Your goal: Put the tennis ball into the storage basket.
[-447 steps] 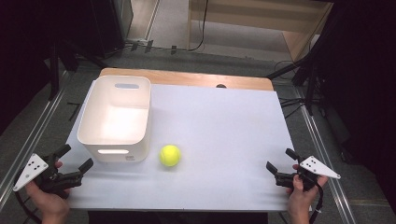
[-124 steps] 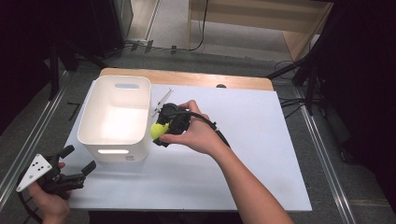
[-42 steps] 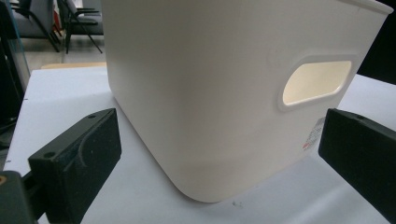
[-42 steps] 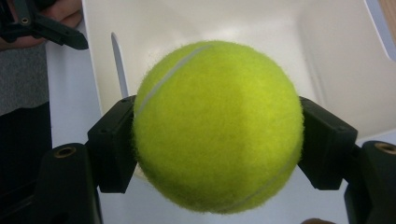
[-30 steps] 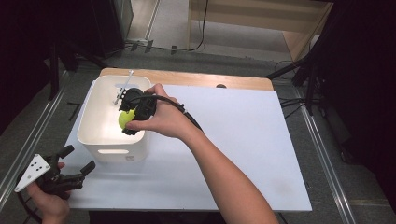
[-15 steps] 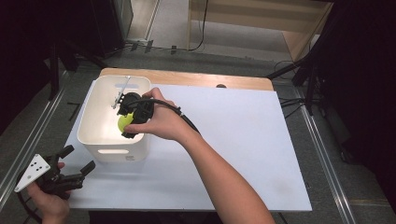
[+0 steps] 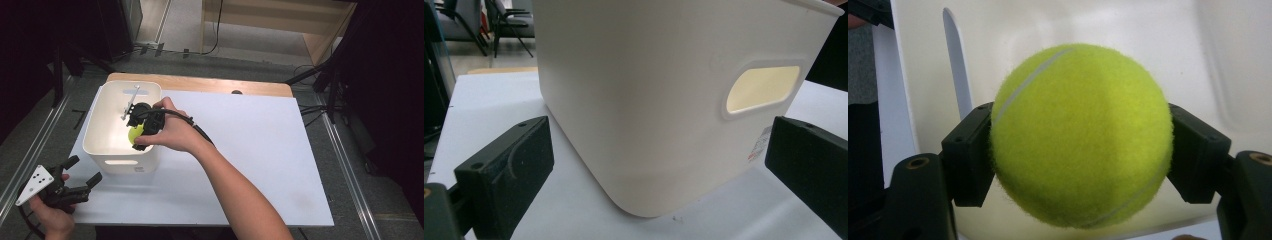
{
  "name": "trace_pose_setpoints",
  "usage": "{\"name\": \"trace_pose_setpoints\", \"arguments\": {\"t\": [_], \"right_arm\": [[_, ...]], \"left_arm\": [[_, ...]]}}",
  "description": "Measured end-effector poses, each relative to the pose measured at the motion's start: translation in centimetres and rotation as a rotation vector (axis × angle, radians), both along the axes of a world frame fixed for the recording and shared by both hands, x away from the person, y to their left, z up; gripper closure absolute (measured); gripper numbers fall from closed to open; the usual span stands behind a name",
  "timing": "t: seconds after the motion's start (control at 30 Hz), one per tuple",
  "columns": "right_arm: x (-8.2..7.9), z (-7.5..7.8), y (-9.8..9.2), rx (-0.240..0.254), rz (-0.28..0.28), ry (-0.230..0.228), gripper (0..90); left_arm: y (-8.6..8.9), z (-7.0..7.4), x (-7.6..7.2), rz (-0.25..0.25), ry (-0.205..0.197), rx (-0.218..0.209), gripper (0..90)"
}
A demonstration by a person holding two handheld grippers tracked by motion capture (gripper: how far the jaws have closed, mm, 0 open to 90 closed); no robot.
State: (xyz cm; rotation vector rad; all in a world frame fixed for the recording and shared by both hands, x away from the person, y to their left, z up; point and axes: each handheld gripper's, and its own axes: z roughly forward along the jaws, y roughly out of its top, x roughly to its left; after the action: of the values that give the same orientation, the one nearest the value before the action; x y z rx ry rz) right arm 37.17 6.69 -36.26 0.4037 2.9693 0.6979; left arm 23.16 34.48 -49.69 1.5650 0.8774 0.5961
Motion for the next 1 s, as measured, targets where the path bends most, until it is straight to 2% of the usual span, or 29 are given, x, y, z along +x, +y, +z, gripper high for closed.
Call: {"name": "trace_pose_setpoints", "arguments": {"t": [0.5, 0.67, 0.77, 0.83, 1.0], "right_arm": [[0.2, -0.7, 0.3, -0.024, 0.003, -0.008, 23.3], [0.1, -0.7, 0.4, -0.016, 0.002, -0.008, 22.8], [0.1, -0.7, 0.3, -0.013, -0.007, -0.023, 18.7], [0.1, -0.1, 0.1, 0.014, -0.024, -0.034, 10.6], [0.0, 0.6, -0.4, 0.04, -0.019, -0.052, 9.5]], "left_arm": [[0.0, 0.0, 0.0, 0.0, 0.0, -0.001, 0.0], [0.0, 0.0, 0.0, 0.001, 0.001, 0.0, 0.0], [0.0, 0.0, 0.0, 0.001, 0.001, -0.001, 0.0], [0.0, 0.0, 0.0, 0.0, 0.001, 0.0, 0.0], [0.0, 0.0, 0.0, -0.001, 0.0, 0.001, 0.0]]}}
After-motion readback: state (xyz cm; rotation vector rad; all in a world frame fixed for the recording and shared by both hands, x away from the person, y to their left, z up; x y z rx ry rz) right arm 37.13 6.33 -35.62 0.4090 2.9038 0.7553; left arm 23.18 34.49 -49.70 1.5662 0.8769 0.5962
